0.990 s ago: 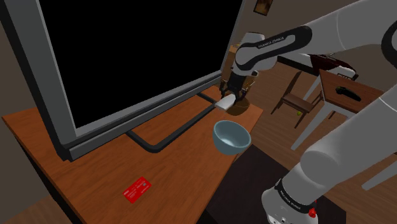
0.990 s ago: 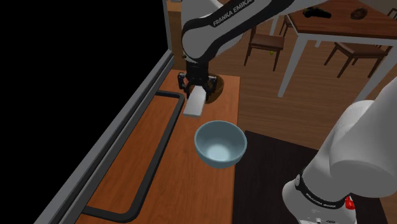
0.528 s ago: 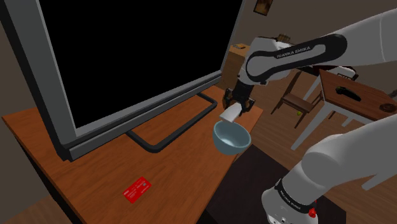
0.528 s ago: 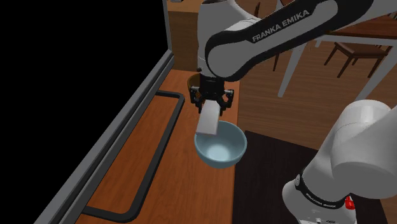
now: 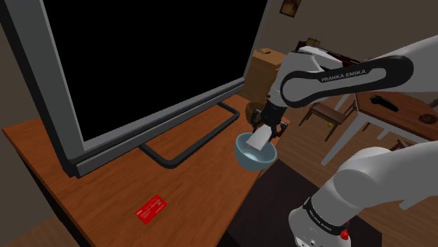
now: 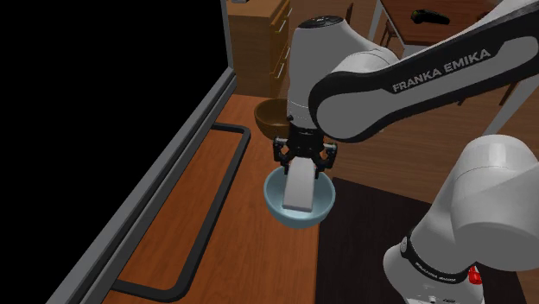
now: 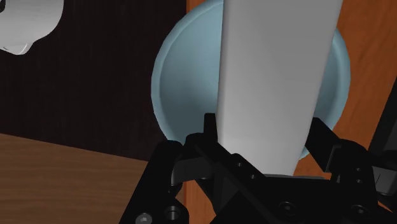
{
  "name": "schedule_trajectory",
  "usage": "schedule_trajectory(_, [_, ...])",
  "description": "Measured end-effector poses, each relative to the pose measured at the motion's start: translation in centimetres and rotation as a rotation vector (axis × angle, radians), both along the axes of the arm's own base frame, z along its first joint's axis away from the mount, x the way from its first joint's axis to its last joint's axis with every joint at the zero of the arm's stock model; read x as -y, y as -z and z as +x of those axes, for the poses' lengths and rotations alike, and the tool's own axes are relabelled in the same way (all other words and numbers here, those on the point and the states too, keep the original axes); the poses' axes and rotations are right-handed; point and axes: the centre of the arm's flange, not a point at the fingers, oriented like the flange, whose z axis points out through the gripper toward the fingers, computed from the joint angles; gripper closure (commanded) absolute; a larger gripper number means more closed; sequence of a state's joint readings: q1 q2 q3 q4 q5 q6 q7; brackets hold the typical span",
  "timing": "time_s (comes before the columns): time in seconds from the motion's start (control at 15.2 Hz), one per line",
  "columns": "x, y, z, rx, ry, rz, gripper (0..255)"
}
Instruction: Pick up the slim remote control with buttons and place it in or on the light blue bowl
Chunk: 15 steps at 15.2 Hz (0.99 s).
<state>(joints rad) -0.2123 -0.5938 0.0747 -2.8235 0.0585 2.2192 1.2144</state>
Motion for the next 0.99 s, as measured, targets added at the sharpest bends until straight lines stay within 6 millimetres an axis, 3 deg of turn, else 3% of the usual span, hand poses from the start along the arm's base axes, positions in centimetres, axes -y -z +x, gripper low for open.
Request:
schedule_trajectory(0.66, [0.1, 5.0, 0.0, 0.000, 0.000, 0.000, 255])
schedule_trajectory(0.99, [0.0, 5.4, 0.0, 0.003, 0.000, -0.001, 255])
